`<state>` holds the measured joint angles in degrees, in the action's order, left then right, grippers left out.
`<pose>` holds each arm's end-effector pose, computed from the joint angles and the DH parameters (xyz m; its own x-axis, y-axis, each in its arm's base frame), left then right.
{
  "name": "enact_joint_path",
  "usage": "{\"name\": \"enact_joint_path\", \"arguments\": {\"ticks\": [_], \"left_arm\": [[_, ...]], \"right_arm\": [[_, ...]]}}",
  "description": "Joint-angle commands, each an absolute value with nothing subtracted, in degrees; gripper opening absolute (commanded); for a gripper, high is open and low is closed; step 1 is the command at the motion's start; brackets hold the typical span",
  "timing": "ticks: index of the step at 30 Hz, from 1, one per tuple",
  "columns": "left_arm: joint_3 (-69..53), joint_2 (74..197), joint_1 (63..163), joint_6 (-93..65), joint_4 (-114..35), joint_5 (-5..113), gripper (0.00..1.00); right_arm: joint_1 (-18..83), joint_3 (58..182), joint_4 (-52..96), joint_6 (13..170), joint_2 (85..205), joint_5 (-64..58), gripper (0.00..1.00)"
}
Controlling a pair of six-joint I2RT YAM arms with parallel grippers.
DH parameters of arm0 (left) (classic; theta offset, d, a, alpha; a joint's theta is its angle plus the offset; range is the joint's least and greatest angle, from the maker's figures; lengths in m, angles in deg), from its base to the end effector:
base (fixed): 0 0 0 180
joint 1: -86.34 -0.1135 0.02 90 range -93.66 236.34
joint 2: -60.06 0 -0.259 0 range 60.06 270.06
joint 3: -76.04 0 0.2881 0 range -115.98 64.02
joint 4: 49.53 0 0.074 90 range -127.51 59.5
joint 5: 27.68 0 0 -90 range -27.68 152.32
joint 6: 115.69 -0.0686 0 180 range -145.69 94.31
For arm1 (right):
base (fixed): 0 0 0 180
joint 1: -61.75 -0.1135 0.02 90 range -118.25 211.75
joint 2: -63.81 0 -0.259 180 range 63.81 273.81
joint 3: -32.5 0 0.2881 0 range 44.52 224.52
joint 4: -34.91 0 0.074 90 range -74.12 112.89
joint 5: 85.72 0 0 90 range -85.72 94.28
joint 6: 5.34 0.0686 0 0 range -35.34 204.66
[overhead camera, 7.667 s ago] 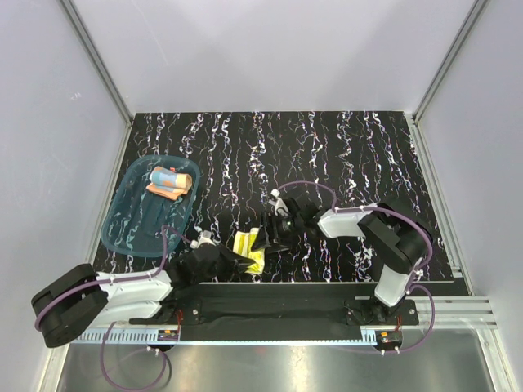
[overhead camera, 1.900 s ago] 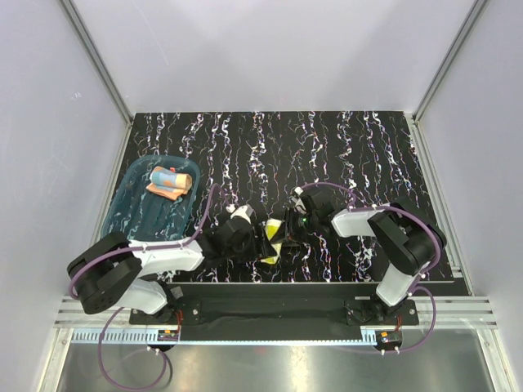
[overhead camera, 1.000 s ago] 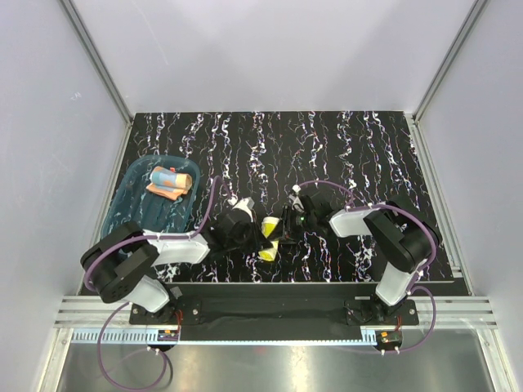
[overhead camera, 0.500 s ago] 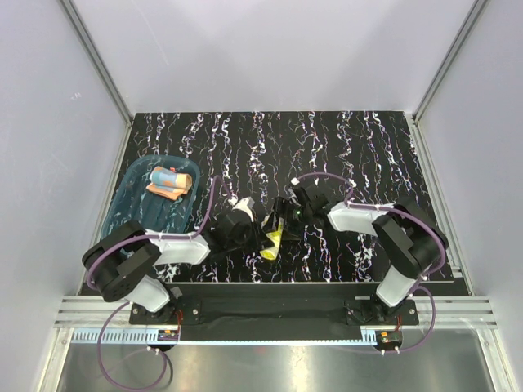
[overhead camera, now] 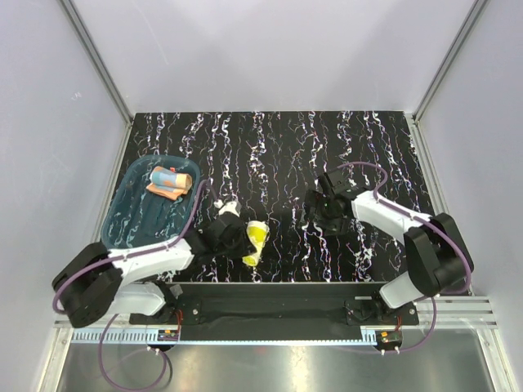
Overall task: Roll the towels
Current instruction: Place the rolled towel into the container
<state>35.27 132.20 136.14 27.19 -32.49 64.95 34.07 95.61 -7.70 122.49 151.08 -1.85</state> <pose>0.1839 -0.2127 0.1034 -0.8840 -0.1879 -0.4280 0.0637 0.8587 -0.5086 0.2858 0.1582 0.1236 -0.9489 0.1909 -0.2513 0.1048 0.9418 0.3194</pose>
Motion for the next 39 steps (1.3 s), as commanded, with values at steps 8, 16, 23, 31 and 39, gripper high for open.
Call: {"name": "enact_joint_path", "arguments": {"ticks": [8, 16, 23, 31, 39], "left_arm": [[28.6, 117.9, 127.6, 23.8, -13.7, 71.5, 0.00], [23.8, 110.5, 112.1, 19.0, -5.3, 68.1, 0.00], [22.1, 107.8, 97.7, 18.1, -4.1, 68.1, 0.00], [22.8, 112.3, 82.8, 17.0, -9.6, 63.6, 0.00], [29.7, 115.1, 73.7, 23.9, -23.8, 60.4, 0.00]], "right_arm": [[34.3, 96.8, -11.0, 120.0, 146.0, -1.8, 1.00], [34.3, 95.1, -9.5, 120.1, 144.7, -3.6, 1.00], [34.3, 93.8, -9.0, 119.8, 143.5, -4.2, 1.00], [34.3, 93.1, -9.0, 119.6, 142.7, -5.1, 1.00], [34.3, 92.9, -9.1, 119.4, 142.5, -5.1, 1.00]]}}
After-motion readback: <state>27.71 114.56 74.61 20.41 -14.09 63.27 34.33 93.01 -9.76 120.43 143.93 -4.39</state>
